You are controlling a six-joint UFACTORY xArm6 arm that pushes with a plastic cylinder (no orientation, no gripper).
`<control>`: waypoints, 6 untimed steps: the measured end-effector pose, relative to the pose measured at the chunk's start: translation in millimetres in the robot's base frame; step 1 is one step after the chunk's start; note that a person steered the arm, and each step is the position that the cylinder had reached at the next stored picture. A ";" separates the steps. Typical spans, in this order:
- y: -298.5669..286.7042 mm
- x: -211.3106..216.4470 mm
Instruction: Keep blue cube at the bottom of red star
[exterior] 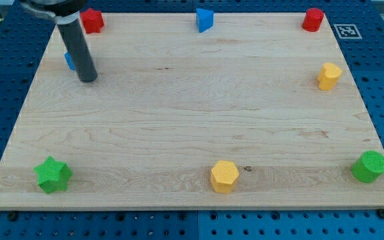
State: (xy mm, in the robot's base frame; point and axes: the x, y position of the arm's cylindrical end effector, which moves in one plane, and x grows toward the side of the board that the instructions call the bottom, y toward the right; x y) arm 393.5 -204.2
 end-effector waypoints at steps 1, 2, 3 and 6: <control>-28.8 -1.6; -27.9 -30.3; -27.6 -35.7; -0.2 -60.4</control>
